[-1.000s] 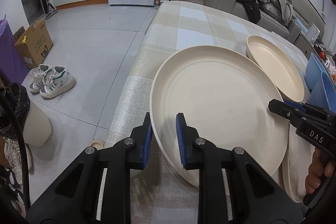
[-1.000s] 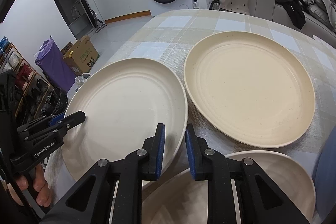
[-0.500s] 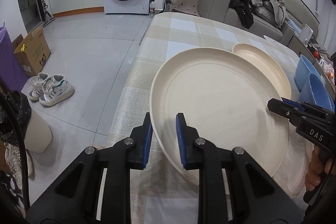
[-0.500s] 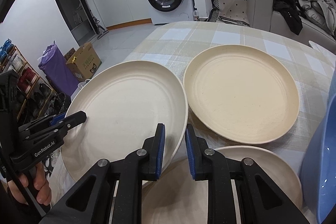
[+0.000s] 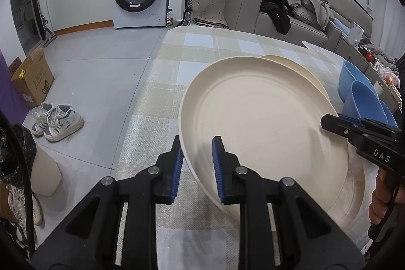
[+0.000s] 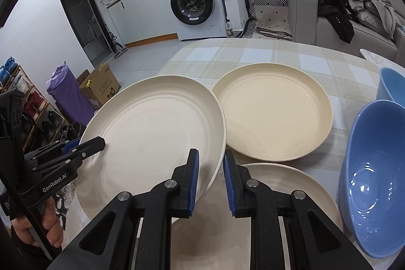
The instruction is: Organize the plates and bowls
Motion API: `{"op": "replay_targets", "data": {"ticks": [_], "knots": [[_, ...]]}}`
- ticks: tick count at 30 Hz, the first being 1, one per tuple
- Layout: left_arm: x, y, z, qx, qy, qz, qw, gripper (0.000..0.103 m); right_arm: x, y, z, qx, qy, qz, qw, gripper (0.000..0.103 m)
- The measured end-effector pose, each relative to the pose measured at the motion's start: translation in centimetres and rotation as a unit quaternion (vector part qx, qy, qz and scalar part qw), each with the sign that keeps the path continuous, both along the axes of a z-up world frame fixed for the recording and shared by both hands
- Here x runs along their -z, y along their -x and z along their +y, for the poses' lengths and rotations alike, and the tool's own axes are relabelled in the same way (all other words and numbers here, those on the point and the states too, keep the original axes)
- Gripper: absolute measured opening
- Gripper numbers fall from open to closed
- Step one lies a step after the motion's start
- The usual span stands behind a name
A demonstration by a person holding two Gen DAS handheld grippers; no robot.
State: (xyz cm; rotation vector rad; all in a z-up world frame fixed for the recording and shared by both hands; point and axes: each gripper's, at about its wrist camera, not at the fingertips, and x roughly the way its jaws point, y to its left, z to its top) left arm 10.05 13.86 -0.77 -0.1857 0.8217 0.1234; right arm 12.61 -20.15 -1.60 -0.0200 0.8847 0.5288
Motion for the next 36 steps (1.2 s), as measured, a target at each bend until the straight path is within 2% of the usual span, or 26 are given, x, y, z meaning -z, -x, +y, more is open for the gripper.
{"op": "replay_targets", "data": {"ticks": [22, 36], "knots": [[-3.6, 3.0, -5.5, 0.064, -0.012, -0.008, 0.9979, 0.02, -2.7, 4.4, -5.5, 0.036, -0.031, -0.016, 0.999, 0.022], [-4.0, 3.3, -7.7, 0.102, -0.02, 0.001, 0.9946, 0.02, -2.9, 7.6, -7.9, 0.06, -0.017, -0.031, 0.998, 0.022]]}}
